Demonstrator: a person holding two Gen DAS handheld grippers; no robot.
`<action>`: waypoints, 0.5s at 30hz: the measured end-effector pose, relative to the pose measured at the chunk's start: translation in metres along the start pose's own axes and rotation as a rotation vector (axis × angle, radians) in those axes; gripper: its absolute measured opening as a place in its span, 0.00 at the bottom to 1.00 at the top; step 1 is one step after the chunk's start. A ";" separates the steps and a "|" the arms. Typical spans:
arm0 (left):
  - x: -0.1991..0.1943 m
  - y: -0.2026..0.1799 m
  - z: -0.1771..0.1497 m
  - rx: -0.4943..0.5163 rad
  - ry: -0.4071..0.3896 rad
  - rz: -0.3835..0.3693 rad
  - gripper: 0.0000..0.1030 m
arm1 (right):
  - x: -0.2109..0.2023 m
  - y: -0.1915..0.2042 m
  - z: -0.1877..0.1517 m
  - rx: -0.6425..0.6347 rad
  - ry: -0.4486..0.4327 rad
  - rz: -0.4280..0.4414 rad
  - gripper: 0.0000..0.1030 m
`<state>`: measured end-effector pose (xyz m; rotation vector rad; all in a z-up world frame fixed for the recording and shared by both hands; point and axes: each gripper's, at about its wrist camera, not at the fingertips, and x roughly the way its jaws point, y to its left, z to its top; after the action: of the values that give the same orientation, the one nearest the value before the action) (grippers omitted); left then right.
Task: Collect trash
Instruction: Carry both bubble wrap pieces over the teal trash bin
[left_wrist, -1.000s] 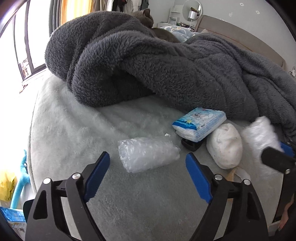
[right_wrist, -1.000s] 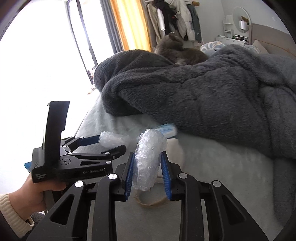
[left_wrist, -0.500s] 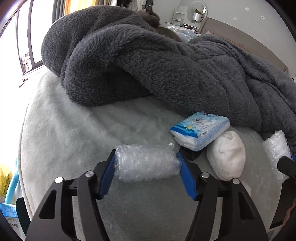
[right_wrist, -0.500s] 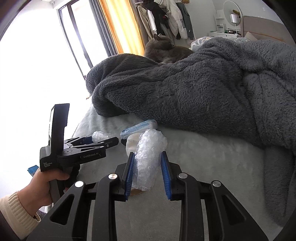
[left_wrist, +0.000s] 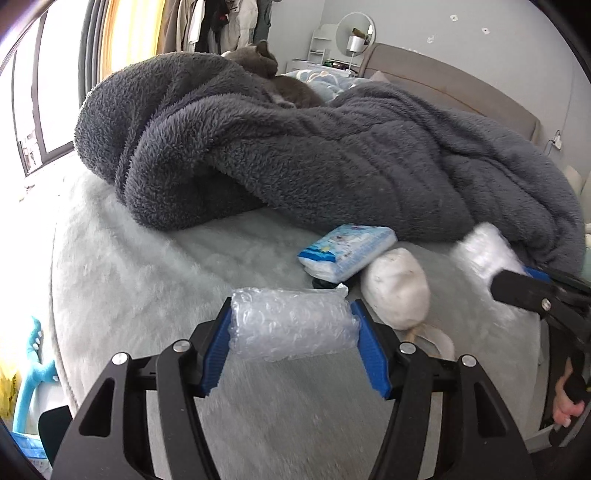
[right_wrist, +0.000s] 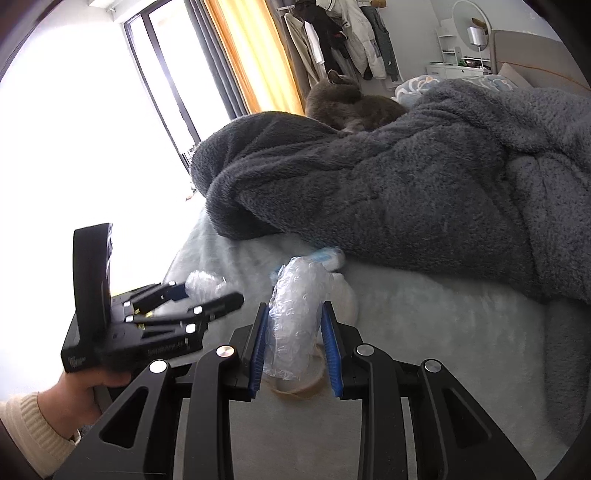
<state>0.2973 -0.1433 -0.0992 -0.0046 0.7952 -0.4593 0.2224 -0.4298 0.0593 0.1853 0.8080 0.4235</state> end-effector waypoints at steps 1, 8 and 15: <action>-0.003 -0.001 -0.001 0.005 -0.001 -0.005 0.63 | 0.001 0.003 0.001 -0.007 -0.001 0.001 0.28; -0.033 0.003 -0.011 0.032 -0.014 -0.015 0.63 | 0.010 0.023 0.004 -0.024 0.000 0.009 0.28; -0.058 0.024 -0.018 -0.025 -0.029 -0.029 0.63 | 0.031 0.048 0.010 -0.010 0.005 0.054 0.28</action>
<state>0.2593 -0.0954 -0.0766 -0.0459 0.7730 -0.4763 0.2344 -0.3732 0.0613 0.1969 0.8070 0.4787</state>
